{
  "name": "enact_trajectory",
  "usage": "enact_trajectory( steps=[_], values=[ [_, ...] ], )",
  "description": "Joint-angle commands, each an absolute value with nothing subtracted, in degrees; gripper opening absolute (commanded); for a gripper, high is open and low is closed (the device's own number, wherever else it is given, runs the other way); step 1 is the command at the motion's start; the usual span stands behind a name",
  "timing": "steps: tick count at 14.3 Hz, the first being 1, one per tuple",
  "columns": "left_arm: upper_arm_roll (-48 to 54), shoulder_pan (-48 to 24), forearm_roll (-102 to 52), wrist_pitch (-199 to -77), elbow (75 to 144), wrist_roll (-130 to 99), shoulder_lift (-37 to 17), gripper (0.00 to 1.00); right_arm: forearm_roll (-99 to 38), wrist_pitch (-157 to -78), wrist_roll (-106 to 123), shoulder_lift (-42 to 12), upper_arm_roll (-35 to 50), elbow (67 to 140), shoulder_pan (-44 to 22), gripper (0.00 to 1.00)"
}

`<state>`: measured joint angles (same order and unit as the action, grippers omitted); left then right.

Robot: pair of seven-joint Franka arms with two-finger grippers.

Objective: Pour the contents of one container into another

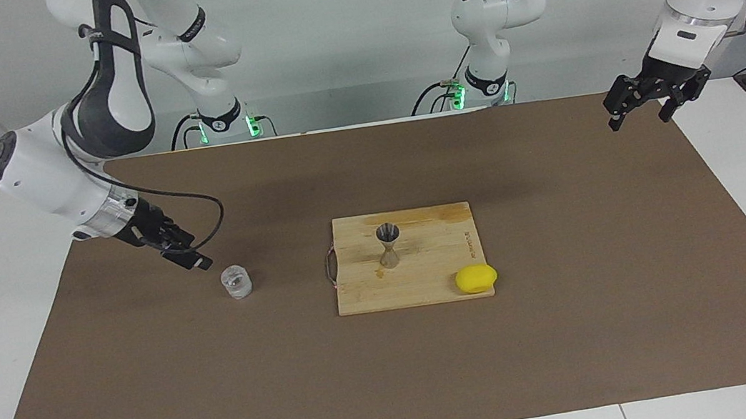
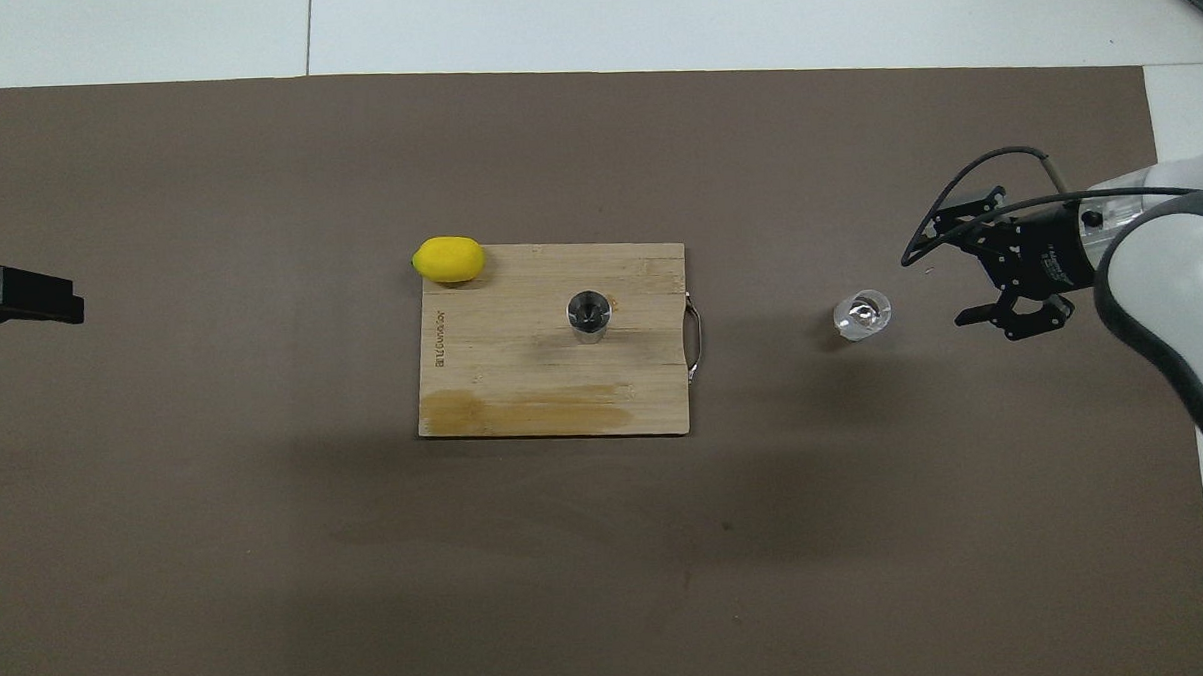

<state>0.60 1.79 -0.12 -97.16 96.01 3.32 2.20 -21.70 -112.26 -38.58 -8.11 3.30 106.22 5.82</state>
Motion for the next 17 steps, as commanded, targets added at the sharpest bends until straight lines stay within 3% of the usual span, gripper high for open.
enact_trajectory(
  steps=[1,6,9,11,15,17],
  values=[
    [0.62,1.76,0.88,-96.59,95.36,2.46,2.46,1.00,-13.30,-112.76,-34.82,-6.25,3.60,105.03,3.00,1.00],
    [0.62,1.76,0.88,-96.68,95.45,2.46,2.46,1.00,-4.49,-111.54,-24.29,-2.21,3.78,104.94,2.46,1.00],
    [0.62,1.76,0.88,-96.68,95.45,2.46,2.46,1.00,-2.91,-106.28,-18.65,1.22,2.55,104.33,2.37,1.00],
    [0.62,1.67,0.88,-96.68,95.45,2.37,2.46,1.00,-0.19,-102.41,-16.27,2.46,-1.47,102.93,-1.29,1.00],
    [0.62,1.67,0.88,-96.50,95.36,2.37,2.46,1.00,2.88,-92.40,-10.93,2.81,-7.02,95.12,-6.23,1.00],
    [0.62,1.67,0.88,-96.50,95.27,2.29,2.46,1.00,3.61,-90.27,-7.48,2.29,-7.12,92.56,-5.54,1.00]
  ],
)
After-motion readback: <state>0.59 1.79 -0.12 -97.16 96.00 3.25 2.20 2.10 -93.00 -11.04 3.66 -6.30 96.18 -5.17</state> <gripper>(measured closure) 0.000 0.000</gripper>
